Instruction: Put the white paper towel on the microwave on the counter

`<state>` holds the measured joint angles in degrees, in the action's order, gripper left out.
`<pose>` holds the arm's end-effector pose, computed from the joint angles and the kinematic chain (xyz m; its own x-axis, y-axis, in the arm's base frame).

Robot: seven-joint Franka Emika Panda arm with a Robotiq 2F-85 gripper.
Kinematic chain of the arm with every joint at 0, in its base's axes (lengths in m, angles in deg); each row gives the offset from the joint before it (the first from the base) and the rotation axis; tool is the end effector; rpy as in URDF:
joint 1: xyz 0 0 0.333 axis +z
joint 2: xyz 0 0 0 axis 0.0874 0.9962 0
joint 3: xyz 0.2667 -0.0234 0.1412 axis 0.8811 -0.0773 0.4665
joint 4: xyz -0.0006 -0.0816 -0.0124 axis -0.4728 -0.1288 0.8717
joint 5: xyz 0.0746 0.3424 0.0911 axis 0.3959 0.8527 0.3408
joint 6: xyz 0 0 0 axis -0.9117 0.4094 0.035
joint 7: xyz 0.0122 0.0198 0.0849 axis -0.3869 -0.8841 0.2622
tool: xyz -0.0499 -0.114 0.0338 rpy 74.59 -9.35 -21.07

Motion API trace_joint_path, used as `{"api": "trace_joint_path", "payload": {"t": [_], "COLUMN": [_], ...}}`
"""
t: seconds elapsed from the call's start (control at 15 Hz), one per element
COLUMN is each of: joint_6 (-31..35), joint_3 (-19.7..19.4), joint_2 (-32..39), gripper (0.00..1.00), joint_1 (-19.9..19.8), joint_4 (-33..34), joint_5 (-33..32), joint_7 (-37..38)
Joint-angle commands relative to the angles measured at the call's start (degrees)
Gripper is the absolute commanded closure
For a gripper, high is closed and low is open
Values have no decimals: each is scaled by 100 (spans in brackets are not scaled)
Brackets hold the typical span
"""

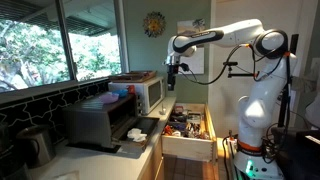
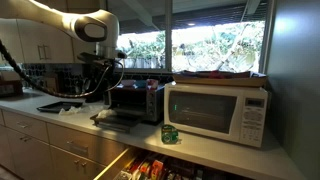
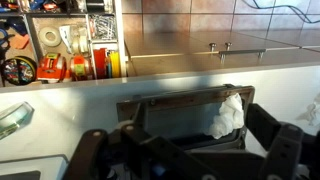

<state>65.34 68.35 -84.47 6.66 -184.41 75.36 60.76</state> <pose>0.4117 -0.0664 0.5483 0.9903 0.1008 0.0955 0.1199 -0.9679 -0.2210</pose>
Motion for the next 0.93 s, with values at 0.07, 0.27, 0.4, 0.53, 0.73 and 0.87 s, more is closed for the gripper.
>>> {"api": "trace_joint_path", "payload": {"t": [0.07,0.27,0.4,0.53,0.73,0.87], "joint_6": [38,173,386,553,838,814], "joint_3": [115,293,556,827,1169,1256], "joint_2": [97,621,1159,1622,2003,1890], "gripper": [0,0,0,0,0,0], "joint_1": [-114,56,208,352,448,349], "joint_4": [48,314,554,808,1051,868], "joint_5": [79,130,92,40,112,16], "joint_7": [-97,-240,-383,-695,-1189,-814]}}
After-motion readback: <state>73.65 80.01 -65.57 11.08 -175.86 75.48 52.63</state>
